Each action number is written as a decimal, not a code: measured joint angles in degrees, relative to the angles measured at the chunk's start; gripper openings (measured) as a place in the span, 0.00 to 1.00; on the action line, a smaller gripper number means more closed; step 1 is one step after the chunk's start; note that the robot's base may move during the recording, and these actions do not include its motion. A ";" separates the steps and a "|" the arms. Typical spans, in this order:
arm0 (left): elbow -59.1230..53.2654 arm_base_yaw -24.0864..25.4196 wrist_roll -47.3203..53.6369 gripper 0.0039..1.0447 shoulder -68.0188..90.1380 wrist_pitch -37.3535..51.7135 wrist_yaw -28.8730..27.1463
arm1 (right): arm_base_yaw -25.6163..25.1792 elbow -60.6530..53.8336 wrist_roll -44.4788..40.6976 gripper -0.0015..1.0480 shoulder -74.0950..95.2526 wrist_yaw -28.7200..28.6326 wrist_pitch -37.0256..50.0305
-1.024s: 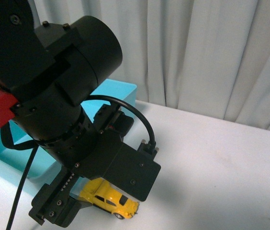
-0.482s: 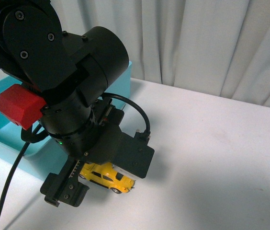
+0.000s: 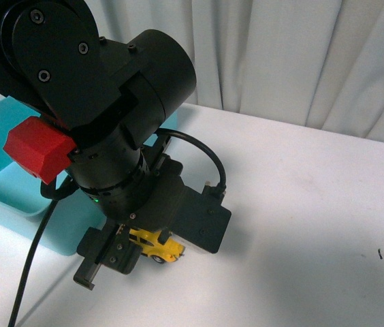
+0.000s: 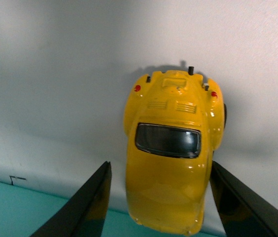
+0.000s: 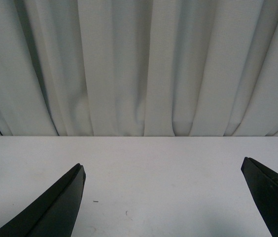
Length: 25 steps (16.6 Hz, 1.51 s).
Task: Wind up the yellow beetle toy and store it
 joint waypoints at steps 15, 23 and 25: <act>14.23 3.17 -15.37 0.36 -16.68 -18.14 18.93 | 0.00 0.00 0.00 0.94 0.00 0.02 0.00; 22.60 26.86 -28.44 0.36 -7.78 -9.66 14.91 | 0.00 0.00 0.00 0.94 -0.02 0.00 0.00; 20.24 28.13 -31.01 0.36 -5.09 -6.62 12.48 | 0.00 0.00 -0.02 0.94 0.00 0.00 0.00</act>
